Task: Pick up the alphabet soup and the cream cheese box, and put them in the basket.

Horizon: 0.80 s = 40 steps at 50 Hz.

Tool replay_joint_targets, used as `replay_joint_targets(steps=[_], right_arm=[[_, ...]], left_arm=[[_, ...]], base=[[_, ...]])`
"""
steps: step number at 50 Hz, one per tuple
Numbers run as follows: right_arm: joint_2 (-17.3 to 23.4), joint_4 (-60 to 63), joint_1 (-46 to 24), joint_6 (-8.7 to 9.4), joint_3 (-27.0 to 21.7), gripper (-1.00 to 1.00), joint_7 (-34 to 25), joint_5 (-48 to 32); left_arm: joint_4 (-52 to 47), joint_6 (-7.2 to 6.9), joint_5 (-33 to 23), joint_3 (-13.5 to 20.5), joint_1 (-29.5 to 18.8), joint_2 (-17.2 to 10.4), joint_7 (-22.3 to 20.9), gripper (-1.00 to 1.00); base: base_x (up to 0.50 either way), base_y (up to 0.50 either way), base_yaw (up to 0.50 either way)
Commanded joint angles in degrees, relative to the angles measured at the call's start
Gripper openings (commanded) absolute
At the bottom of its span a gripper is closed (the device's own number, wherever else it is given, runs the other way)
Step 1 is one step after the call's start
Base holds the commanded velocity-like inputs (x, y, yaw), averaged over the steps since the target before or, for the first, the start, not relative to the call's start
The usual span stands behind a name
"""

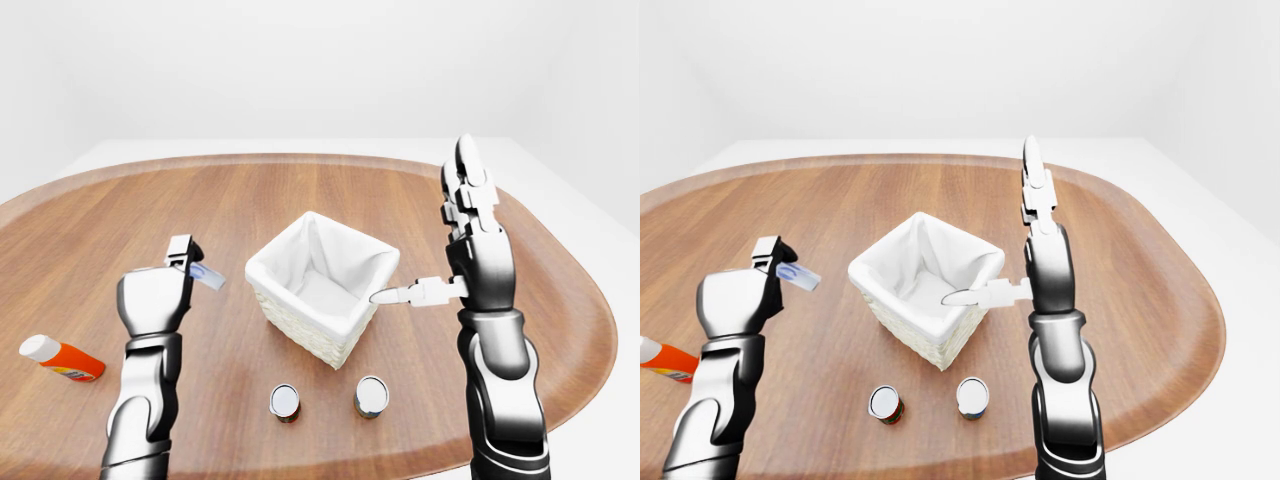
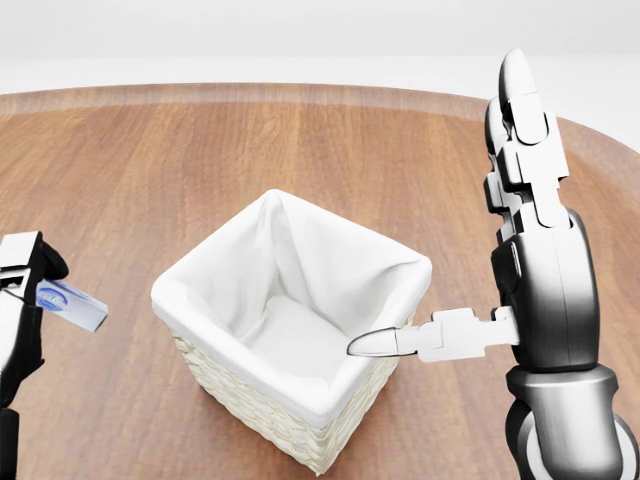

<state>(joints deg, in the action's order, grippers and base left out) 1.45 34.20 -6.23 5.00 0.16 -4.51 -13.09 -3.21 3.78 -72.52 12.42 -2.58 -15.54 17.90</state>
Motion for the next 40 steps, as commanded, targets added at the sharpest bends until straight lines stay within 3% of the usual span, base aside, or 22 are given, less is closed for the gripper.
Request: replay_joint_targets(steps=[1, 29, 40], right_arm=[[-0.01, -0.22, 0.13, 0.0, -0.04, 1.0, -0.02, 0.02], [0.0, 0.62, -0.08, 0.0, -0.17, 1.0, 0.07, 0.35], [0.09, -0.12, 0.15, 0.0, -0.42, 1.0, 0.25, 0.75]], left_arm=[[-8.38, 1.22, 3.0, -0.54, -4.11, 1.49, -6.53, -1.0], [-12.28, -3.12, -0.67, -7.2, -12.46, 4.73, -14.95, -1.0], [-15.03, -3.51, -3.73, -9.67, -13.21, 6.7, -18.14, -1.0]], base=[[0.0, 0.0, 0.0], [0.0, 0.0, 0.0], [0.0, 0.0, 0.0]])
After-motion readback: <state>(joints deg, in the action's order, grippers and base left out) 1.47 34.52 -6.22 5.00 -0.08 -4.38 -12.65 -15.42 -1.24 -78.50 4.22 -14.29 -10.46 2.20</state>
